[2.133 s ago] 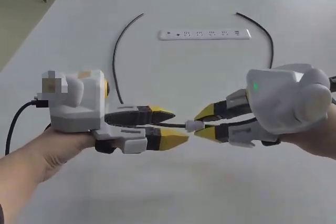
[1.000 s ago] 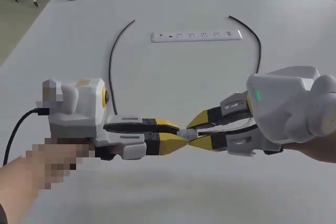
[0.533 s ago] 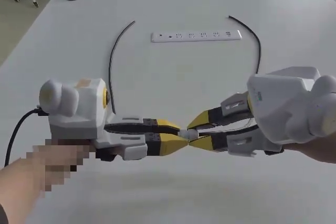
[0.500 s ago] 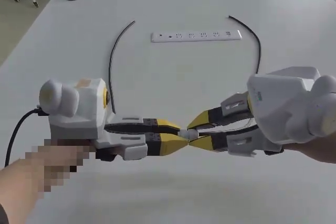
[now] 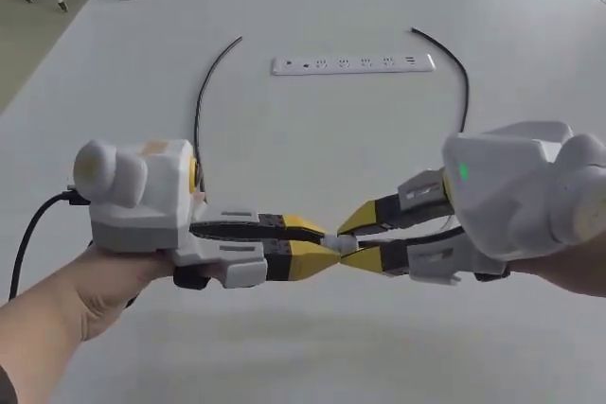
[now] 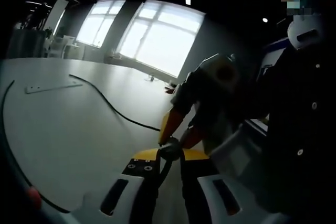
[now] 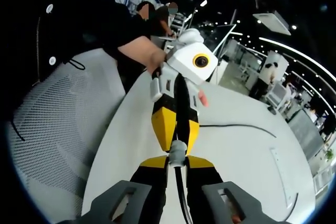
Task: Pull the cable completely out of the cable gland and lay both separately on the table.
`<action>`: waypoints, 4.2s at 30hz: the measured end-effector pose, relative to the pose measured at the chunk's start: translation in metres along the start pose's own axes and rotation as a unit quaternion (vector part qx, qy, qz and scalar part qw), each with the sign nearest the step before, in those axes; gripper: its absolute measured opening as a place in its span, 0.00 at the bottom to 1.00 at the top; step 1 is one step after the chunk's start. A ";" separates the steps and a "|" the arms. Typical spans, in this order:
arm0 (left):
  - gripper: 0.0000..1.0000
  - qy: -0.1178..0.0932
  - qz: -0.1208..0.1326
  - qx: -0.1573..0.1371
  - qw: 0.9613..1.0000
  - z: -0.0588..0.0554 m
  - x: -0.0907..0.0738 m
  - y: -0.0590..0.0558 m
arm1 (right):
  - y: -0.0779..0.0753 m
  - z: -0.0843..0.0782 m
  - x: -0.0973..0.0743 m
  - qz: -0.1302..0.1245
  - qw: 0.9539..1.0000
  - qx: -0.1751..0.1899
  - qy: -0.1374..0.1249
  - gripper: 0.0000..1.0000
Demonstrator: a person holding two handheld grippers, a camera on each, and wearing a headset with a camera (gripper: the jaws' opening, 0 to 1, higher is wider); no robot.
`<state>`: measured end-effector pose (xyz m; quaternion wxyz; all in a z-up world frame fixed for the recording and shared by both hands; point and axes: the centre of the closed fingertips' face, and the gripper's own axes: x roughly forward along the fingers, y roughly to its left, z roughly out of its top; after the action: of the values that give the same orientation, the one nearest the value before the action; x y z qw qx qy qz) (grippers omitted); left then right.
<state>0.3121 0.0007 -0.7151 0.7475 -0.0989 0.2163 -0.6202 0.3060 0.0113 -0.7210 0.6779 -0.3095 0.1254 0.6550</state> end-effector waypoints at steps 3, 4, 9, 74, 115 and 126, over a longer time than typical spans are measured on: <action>0.15 0.004 -0.001 0.004 1.000 -0.001 0.000 0.000 | 0.000 -0.001 0.000 0.009 0.999 0.033 -0.001 0.08; 0.15 0.006 -0.002 0.006 1.000 -0.001 0.000 0.000 | 0.002 0.000 0.000 0.015 0.999 0.049 -0.005 0.08; 0.15 0.014 -0.003 0.015 1.000 -0.003 -0.001 0.000 | 0.002 0.004 -0.005 0.040 0.991 0.123 -0.028 0.09; 0.15 0.008 -0.003 -0.022 1.000 0.008 -0.002 -0.003 | 0.001 0.009 -0.006 0.022 0.999 -0.023 -0.013 0.07; 0.15 0.004 -0.014 0.046 0.999 0.018 -0.007 -0.014 | 0.001 0.025 -0.017 0.104 0.944 0.302 -0.085 0.07; 0.15 0.014 -0.010 0.023 1.000 0.015 -0.005 -0.012 | 0.002 0.022 -0.016 0.058 0.982 0.170 -0.062 0.07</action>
<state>0.3075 0.0014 -0.6962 0.7400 -0.0750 0.2118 -0.6340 0.2970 0.0117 -0.6952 0.6879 -0.1408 0.2100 0.6804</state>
